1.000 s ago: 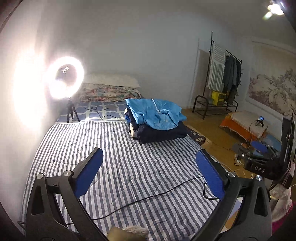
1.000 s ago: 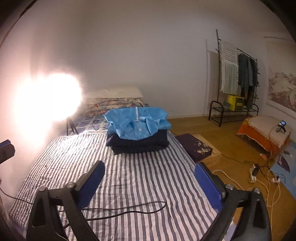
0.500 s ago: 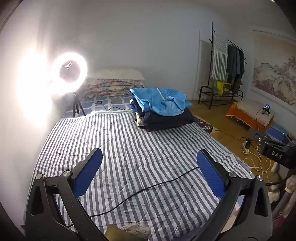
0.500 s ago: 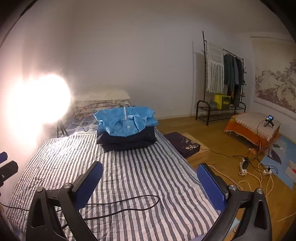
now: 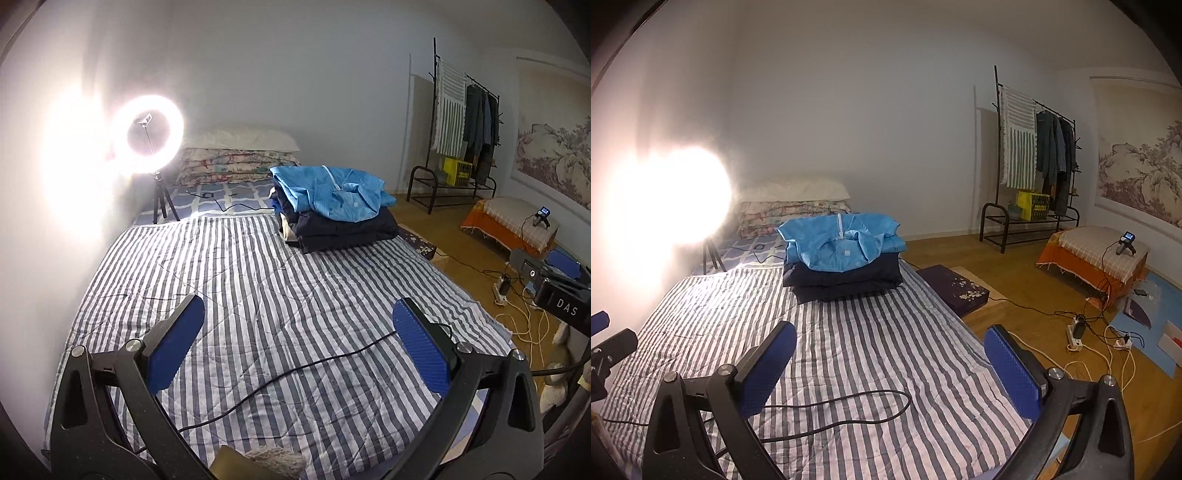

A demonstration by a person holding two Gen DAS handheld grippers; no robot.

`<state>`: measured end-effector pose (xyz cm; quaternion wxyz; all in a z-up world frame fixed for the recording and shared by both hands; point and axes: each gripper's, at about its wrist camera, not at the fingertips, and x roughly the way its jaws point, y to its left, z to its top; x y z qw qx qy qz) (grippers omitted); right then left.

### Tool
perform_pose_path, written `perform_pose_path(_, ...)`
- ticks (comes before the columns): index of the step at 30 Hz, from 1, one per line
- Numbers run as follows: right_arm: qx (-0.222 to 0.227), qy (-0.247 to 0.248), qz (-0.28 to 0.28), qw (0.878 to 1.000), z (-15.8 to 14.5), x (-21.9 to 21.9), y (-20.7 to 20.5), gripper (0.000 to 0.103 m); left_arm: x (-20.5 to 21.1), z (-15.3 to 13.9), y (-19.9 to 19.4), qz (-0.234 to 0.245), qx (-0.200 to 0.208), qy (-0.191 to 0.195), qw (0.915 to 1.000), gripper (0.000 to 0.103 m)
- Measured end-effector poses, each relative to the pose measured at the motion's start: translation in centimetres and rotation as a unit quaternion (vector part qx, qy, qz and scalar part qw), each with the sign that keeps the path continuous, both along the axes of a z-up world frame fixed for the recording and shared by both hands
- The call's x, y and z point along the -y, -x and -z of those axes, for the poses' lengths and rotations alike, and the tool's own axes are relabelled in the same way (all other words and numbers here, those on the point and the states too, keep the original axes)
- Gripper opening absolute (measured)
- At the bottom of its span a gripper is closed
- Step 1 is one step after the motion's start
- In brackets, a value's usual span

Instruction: Fold large clothes

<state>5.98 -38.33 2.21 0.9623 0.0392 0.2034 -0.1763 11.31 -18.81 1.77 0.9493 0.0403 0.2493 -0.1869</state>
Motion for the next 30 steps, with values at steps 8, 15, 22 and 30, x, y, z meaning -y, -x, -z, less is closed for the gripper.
perform_pose_path(8,0.000,0.000,0.001,1.000,0.06,-0.05,-0.06,0.103,0.06,0.03,0.08,0.000,-0.001,0.002,1.0000,0.103)
perform_pose_path(15,0.001,-0.001,0.004,1.000,0.03,-0.25,0.12,0.103,-0.06,0.13,0.24,-0.004,0.005,0.000,1.0000,0.103)
perform_pose_path(22,0.002,-0.003,0.004,1.000,0.06,-0.16,0.09,0.103,-0.09,0.13,0.26,-0.003,0.006,-0.001,1.0000,0.103)
perform_pose_path(30,0.001,-0.003,0.003,1.000,0.10,-0.17,0.09,0.103,-0.01,0.01,0.40,-0.003,0.007,-0.002,1.0000,0.103)
